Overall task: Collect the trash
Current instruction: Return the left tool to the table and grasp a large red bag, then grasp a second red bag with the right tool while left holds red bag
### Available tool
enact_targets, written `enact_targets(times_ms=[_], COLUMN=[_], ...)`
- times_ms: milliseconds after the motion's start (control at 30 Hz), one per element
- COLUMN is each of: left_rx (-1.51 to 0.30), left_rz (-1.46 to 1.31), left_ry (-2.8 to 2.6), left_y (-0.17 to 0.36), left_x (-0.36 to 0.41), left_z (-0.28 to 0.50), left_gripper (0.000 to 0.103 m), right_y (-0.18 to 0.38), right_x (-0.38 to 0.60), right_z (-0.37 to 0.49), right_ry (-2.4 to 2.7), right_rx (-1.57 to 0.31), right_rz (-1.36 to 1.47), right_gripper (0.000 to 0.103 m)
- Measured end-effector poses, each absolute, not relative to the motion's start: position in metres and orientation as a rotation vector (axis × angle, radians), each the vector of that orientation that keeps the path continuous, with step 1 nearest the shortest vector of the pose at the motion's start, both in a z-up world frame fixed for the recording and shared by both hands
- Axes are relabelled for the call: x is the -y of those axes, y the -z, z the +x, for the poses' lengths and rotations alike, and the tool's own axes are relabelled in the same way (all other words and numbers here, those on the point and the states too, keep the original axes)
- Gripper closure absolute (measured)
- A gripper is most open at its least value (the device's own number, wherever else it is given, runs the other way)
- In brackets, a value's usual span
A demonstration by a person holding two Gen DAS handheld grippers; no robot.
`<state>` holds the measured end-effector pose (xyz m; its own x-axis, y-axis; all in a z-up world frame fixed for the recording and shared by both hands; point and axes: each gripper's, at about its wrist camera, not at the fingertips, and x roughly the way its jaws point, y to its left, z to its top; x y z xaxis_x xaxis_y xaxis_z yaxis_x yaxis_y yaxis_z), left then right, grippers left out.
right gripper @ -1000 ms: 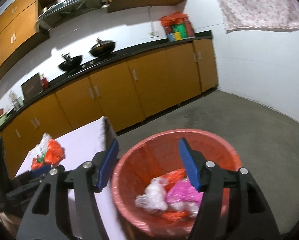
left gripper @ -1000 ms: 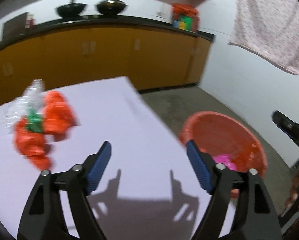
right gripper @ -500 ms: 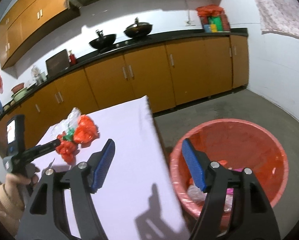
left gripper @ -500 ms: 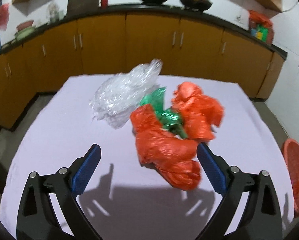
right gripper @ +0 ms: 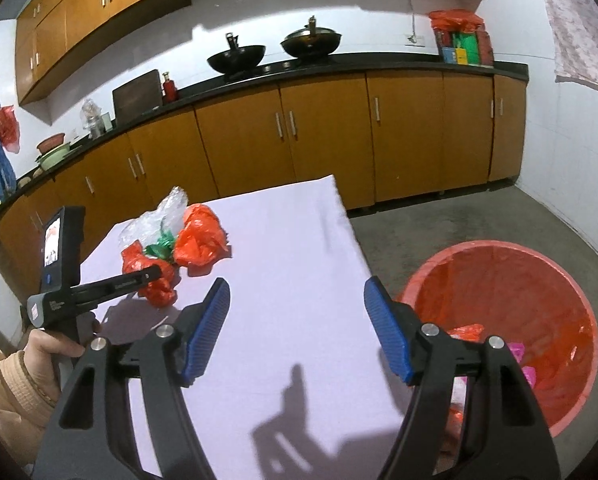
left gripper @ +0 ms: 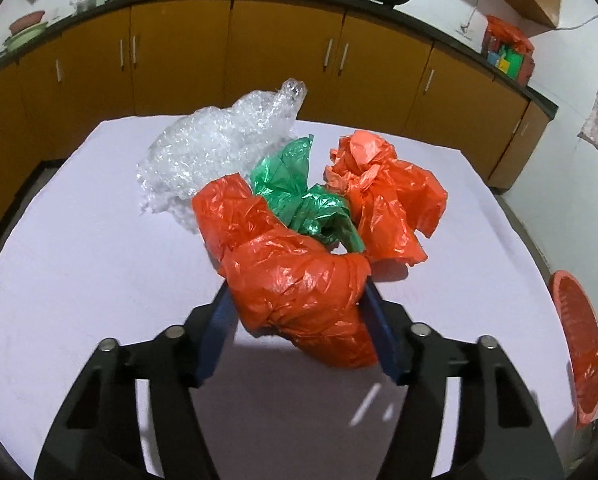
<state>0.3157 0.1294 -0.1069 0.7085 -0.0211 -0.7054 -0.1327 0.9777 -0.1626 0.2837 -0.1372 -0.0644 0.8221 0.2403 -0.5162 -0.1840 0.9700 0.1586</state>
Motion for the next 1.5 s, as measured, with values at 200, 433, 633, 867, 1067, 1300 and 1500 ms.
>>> enact_targets(times_ms=[200, 433, 633, 867, 1067, 1300, 1500], left_rx=[-0.749, -0.701, -0.667, -0.645, -0.639, -0.638, -0.644], left_rz=[-0.214, -0.247, -0.256, -0.256, -0.265, -0.252, -0.232], left_ry=[-0.057, -0.107, -0.161, -0.195, -0.203, -0.192, -0.186], left_y=[0.102, 0.091, 0.084, 0.082, 0.083, 0.085, 0.086], left_x=[-0.146, -0.19, -0.222, -0.247, -0.262, -0.264, -0.26], left_z=[0.295, 0.26, 0.236, 0.226, 0.23, 0.235, 0.237], left_gripper=[0.053, 0.052, 0.052, 0.052, 0.051, 0.051, 0.051], right_y=[0.062, 0.062, 0.066, 0.076, 0.089, 0.101, 0.111], right_x=[0.119, 0.087, 0.044, 0.006, -0.01, -0.021, -0.027], right_z=[0.287, 0.302, 0.326, 0.369, 0.399, 0.422, 0.44], right_ry=[-0.265, -0.326, -0.376, -0.39, -0.379, -0.397, -0.417], right_rx=[-0.566, -0.565, -0.565, -0.581, -0.588, -0.581, -0.633], right_rz=[0.078, 0.072, 0.049, 0.055, 0.033, -0.004, 0.008], right_gripper=[0.035, 0.035, 0.035, 0.035, 0.035, 0.035, 0.062])
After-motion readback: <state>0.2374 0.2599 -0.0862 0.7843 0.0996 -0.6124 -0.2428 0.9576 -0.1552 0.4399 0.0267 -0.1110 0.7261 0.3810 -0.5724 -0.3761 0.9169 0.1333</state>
